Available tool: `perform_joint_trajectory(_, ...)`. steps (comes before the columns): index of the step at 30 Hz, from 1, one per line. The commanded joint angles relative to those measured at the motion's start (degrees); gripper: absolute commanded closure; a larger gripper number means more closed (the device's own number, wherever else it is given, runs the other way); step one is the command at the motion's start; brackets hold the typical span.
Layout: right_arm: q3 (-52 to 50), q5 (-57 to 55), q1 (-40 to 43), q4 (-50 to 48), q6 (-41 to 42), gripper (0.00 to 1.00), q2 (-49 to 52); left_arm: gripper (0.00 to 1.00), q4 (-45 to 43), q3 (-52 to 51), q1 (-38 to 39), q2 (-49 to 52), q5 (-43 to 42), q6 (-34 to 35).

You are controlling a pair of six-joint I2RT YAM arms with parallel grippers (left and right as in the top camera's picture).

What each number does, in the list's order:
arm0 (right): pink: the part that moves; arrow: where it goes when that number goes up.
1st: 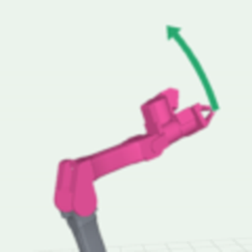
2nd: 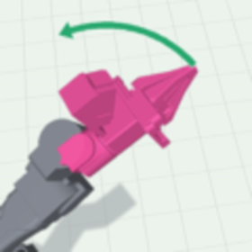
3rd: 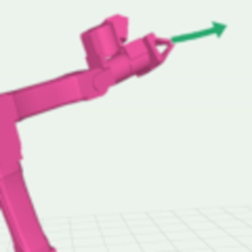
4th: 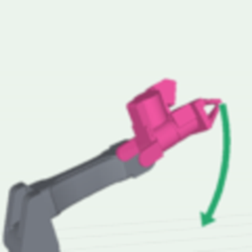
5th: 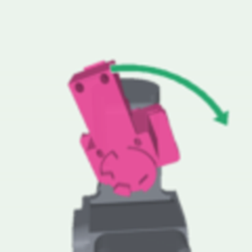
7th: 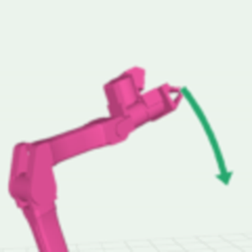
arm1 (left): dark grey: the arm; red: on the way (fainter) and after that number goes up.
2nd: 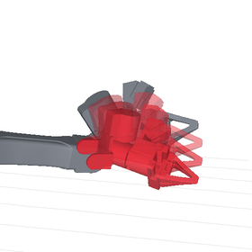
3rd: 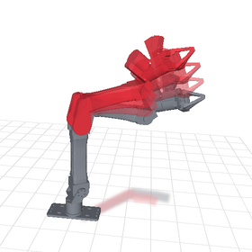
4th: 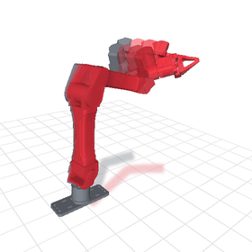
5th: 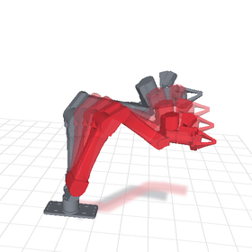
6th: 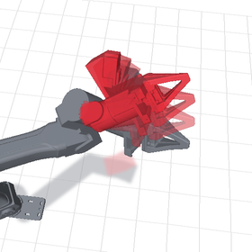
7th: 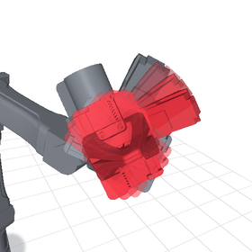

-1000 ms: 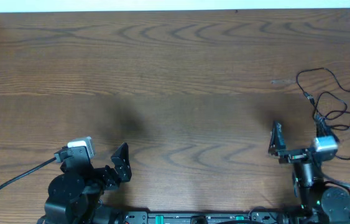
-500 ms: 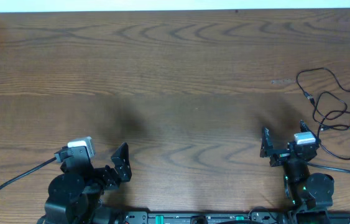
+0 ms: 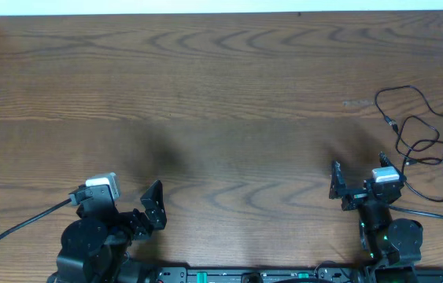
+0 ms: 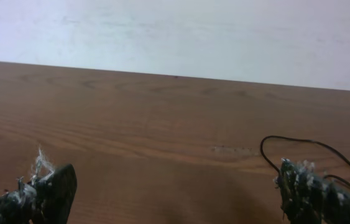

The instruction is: Untangle cables

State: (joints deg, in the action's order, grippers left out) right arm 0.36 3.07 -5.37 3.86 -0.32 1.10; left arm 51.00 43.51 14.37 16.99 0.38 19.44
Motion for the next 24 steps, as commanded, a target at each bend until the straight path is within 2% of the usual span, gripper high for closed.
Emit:
perform_joint_trajectory(1,0.0,-0.1,0.1,0.3,-0.6,0.01,-0.2,0.00,-0.1,-0.1,0.1,-0.3,0.7,-0.9)
perform_joint_trajectory(24,0.0,-0.1,0.1,0.3,-0.6,0.01,3.0,0.00,-0.1,-0.2,0.1,-0.5,0.7,-1.0)
